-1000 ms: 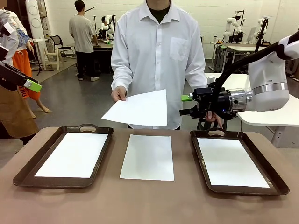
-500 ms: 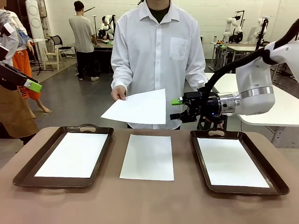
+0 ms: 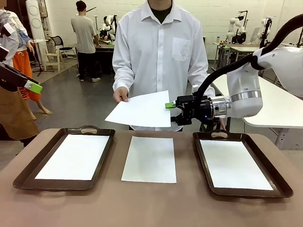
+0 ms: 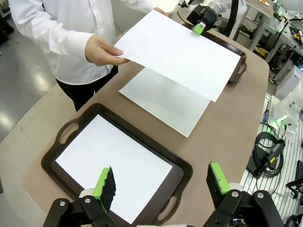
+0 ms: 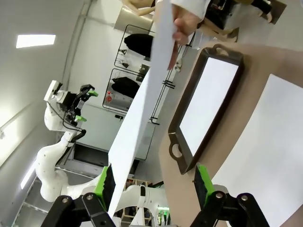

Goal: Sort the A4 documents.
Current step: Receive the A4 Paper.

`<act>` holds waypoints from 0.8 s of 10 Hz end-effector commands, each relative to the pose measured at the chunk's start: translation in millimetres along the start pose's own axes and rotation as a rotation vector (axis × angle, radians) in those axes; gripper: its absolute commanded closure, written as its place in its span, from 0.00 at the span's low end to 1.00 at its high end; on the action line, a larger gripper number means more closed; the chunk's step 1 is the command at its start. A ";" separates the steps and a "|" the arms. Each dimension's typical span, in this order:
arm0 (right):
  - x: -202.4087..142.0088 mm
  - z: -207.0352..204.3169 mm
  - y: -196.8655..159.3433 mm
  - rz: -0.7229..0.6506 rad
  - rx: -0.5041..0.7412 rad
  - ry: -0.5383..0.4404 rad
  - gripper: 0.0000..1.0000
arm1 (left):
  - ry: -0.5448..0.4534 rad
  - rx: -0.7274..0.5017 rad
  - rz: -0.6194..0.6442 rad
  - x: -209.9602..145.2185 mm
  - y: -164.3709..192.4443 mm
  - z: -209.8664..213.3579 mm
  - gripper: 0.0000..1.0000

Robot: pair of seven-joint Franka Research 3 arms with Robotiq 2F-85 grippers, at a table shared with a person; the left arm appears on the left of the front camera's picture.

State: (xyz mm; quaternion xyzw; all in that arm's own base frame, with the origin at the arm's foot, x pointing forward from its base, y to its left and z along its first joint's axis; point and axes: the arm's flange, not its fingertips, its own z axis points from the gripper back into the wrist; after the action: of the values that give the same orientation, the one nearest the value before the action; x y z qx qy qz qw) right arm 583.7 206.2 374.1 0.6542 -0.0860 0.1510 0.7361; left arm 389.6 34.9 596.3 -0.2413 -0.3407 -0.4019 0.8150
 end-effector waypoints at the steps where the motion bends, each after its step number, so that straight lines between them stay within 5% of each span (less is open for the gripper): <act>1: 17.8 -11.3 -2.8 -0.041 -0.008 -0.049 0.11 | 0.001 0.002 -0.001 0.3 -0.9 -0.1 0.00; 8: 17.8 -26.5 10.4 -0.095 0.052 -0.049 0.11 | 0.001 0.002 -0.001 0.3 -0.9 -0.1 0.00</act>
State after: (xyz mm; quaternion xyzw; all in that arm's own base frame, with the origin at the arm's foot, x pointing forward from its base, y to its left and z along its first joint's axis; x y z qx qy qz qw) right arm 598.6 231.9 383.3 0.6666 -0.0801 0.1146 0.7322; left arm 389.6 34.9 596.3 -0.2413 -0.3407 -0.4019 0.8150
